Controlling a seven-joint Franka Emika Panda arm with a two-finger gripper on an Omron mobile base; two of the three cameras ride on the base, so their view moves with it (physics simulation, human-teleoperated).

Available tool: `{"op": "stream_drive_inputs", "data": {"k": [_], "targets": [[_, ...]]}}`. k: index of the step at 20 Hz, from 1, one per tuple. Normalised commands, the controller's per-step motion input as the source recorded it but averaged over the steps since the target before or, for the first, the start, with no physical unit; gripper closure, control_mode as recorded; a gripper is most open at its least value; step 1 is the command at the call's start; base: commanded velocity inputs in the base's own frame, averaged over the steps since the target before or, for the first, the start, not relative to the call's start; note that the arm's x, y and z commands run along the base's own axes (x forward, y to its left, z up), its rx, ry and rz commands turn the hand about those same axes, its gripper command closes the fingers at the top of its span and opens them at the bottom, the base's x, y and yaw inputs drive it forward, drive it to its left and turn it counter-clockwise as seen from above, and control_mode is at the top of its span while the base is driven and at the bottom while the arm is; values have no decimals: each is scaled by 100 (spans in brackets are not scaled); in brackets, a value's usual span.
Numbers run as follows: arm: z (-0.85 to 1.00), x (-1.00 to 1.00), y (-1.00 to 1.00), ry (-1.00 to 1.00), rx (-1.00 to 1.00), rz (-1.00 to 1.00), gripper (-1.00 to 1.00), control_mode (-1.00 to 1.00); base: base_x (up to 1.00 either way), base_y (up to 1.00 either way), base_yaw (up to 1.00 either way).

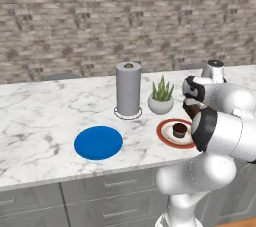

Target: Move the dessert items from the plates to the tray.

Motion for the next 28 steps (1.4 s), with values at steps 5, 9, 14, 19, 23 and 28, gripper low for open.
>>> {"op": "stream_drive_inputs", "data": {"k": [5,9,14,19,23,28], "targets": [[-56,41,-100,-2,0,5,100,-100,0,0,0],[-39,21,-69,-11,1,8,100,-100,0,0,0],[-24,1,-11,0,0,0,100,-100,0,0,0],[-4,1,-1,0,0,0,-100,-100,0,0,0],[7,7,0,0,0,0,-100,-100,0,0,0],[30,18,0,0,0,0,-100,-100,0,0,0]]}}
